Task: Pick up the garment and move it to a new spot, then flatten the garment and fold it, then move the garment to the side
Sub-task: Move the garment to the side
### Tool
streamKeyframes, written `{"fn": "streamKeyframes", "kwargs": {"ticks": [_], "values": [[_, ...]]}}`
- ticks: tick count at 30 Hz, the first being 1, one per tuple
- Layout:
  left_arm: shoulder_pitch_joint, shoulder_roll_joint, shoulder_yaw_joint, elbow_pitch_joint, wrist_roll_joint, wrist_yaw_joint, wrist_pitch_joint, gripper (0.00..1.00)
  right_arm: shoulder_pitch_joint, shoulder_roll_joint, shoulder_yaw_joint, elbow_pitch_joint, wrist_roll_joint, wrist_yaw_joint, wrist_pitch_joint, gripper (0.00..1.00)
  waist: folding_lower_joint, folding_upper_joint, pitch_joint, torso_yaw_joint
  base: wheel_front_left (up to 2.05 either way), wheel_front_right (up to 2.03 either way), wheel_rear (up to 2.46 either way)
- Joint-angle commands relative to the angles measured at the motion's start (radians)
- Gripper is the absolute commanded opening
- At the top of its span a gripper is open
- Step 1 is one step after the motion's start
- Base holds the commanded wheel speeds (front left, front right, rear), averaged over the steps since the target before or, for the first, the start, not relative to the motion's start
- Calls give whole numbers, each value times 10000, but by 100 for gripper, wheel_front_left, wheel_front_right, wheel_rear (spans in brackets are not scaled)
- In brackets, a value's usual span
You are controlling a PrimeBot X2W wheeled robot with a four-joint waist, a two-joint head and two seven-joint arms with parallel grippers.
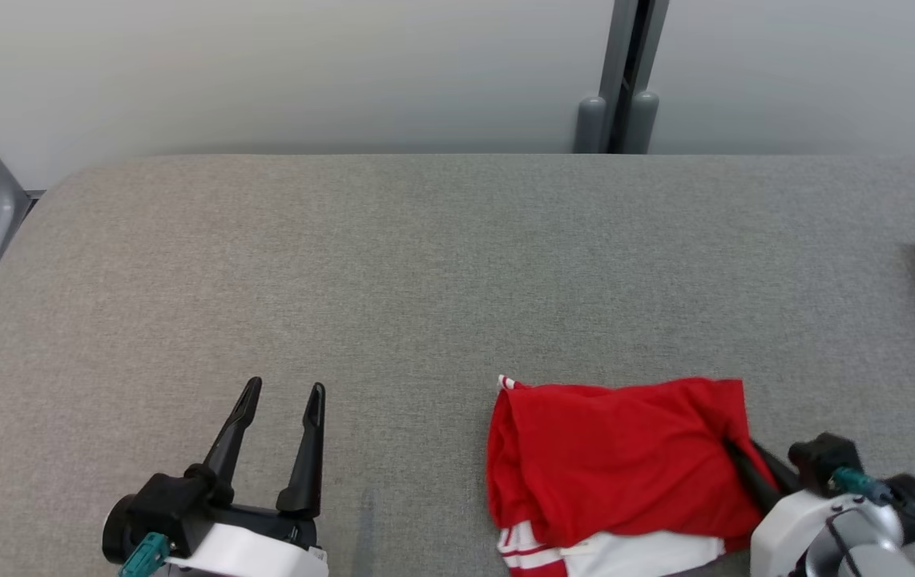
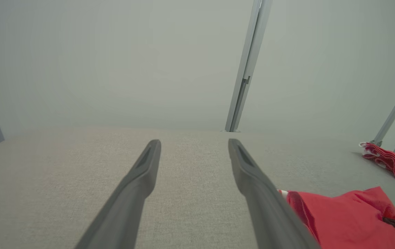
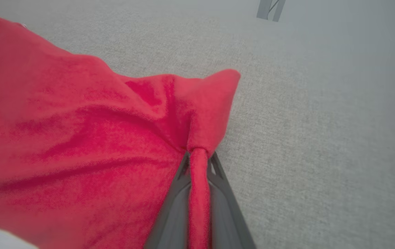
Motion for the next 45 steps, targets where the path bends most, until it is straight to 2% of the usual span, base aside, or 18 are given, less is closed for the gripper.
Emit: {"fn": "streamKeyframes", "kwargs": {"ticks": [1,8,17,28,33,39,45], "values": [[-137,34,-25,-40,-34,10,-43,100,-228,-248,-28,-53,-80,-11,-88,0,0,0,69,-130,0,0,0],[-545,36,-516,-242,-112,28,-35,100,-1589,-1873,357,-856,-514,-10,358,0,0,0,729,-849,0,0,0],[-2101,38,-1348,-223,154,-198,-35,100,-3380,-4161,418,-2537,-215,-10,1562,0,0,0,2587,-1492,0,0,0],[-4204,42,-2561,39,611,-457,-35,100,-4568,-6963,-864,-2886,-43,-10,2260,0,0,0,4786,-1602,0,0,0],[-4953,42,-3053,128,681,-483,-35,100,-4882,-7684,-1353,-2760,-77,-11,2326,0,0,0,5479,-1524,0,0,0],[-5463,47,-3472,90,413,-469,-33,100,-5040,-8061,-1845,-2213,-497,-11,2364,0,0,0,6002,-1216,0,0,0],[-5397,77,-3599,188,281,-468,-7,100,-5196,-8082,-2584,-1481,-770,-11,2434,0,0,0,6309,-971,0,0,0]]}}
